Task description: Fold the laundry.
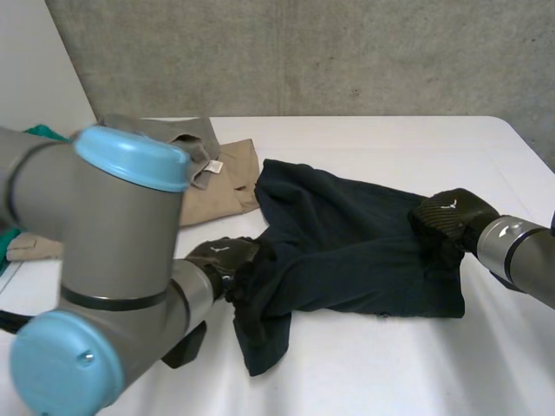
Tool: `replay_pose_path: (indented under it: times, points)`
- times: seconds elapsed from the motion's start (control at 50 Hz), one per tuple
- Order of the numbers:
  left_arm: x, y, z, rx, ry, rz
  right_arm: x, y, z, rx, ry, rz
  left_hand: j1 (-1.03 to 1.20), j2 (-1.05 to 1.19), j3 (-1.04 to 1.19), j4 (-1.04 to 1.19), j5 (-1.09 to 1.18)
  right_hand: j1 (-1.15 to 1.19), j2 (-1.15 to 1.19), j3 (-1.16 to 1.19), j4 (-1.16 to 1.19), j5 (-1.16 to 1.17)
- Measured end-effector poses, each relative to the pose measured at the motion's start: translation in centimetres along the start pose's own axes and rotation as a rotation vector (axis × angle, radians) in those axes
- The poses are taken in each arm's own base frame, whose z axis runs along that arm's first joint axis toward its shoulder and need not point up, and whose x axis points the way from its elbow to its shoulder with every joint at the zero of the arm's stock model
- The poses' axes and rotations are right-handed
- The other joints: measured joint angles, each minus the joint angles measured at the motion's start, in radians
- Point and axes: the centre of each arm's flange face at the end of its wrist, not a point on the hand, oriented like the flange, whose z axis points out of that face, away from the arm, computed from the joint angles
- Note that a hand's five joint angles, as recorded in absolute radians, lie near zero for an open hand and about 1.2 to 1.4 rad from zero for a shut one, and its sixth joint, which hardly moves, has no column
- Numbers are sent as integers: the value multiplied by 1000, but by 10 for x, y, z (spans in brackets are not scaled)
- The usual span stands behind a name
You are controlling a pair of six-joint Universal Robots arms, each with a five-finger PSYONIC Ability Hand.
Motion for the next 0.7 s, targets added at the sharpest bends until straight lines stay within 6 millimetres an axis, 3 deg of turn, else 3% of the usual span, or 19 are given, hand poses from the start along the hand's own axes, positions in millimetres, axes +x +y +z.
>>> replay_pose_path:
  times: [0.22, 0.28, 0.3, 0.32, 0.36, 0.4, 0.54, 0.7]
  points:
    - [7, 22, 41, -47, -132, 13, 3, 0, -3, 6, 14, 16, 12, 13, 10, 12, 6, 0, 0, 0, 0, 0]
    - [2, 24, 46, -36, -212, 20, 5, -1, -5, 12, 21, 24, 316, 298, 270, 281, 260, 0, 0, 0, 0, 0]
    - [0, 24, 47, -31, -228, 21, 5, -1, -5, 13, 23, 26, 316, 298, 270, 281, 260, 0, 0, 0, 0, 0]
    - [-3, 23, 48, -20, -257, 21, 6, -1, -6, 15, 24, 28, 627, 622, 587, 601, 570, 0, 0, 0, 0, 0]
    - [-8, 19, 48, -1, -296, 22, 6, -2, -8, 18, 25, 32, 853, 907, 881, 897, 864, 0, 0, 0, 0, 0]
    - [-12, 15, 48, 12, -310, 29, 5, -3, -10, 23, 24, 32, 891, 968, 952, 970, 936, 0, 0, 0, 0, 0]
    - [-14, -11, 28, 63, -229, 134, 5, -12, -24, 58, 16, 19, 924, 990, 973, 990, 959, 0, 0, 0, 0, 0]
    - [-13, -59, -50, 219, -171, 408, 19, -44, -63, 141, 36, -62, 924, 990, 973, 991, 959, 0, 0, 0, 0, 0]
